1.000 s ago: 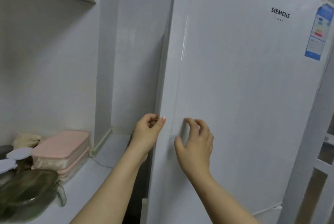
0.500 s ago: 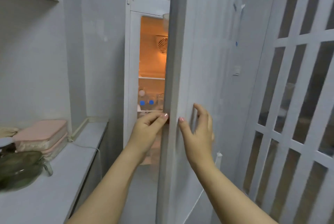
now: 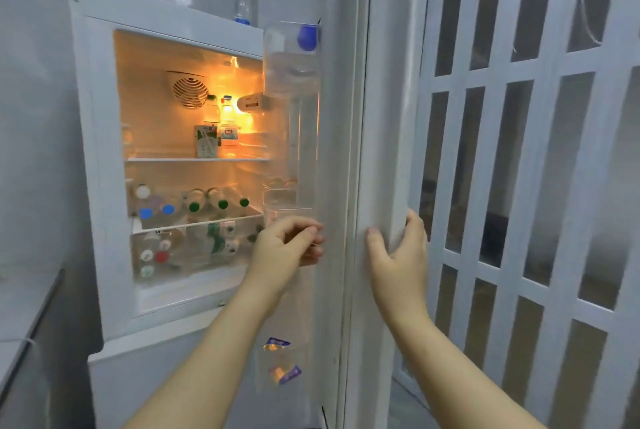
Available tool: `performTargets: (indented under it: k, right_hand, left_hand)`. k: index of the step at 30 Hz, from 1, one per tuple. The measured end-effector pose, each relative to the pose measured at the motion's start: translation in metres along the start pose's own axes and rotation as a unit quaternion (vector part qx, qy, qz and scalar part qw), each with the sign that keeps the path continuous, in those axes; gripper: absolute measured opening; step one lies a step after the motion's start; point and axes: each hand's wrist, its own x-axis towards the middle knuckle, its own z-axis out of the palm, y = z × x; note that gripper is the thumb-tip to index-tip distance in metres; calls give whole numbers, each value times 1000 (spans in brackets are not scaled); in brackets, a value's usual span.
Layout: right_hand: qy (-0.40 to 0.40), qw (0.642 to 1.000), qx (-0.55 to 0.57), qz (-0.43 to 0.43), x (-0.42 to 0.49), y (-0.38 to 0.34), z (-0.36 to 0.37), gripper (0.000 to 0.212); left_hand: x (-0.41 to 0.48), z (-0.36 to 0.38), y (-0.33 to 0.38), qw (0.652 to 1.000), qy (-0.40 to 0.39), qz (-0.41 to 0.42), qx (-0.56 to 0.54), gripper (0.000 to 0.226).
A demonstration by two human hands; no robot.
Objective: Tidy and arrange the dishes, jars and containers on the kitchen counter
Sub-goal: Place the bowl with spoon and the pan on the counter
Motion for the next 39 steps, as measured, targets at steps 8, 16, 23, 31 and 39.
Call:
performTargets:
  k: [8,16,23,31,39]
  right_hand:
    - [47,995,-25,86,21,18,-50,55]
    - [109,977,-181,36,30,11,-63,58]
    - [68,955,-270,-107,50,1,-30,34]
    - [20,938,-323,-124,114,1,54,32]
    - [-37,915,-395,-65,177,16,129,35]
  left_hand:
    - [16,49,-6,998,-65,-22,10,23]
    - [40,66,-12,995,-96,-13,13,23]
    - [82,45,-11,996,-74,34,21,17]
    - [178,-18,-27,993,-54,60,90,24]
    - [282,-55,-55,958,-80,98,259,22]
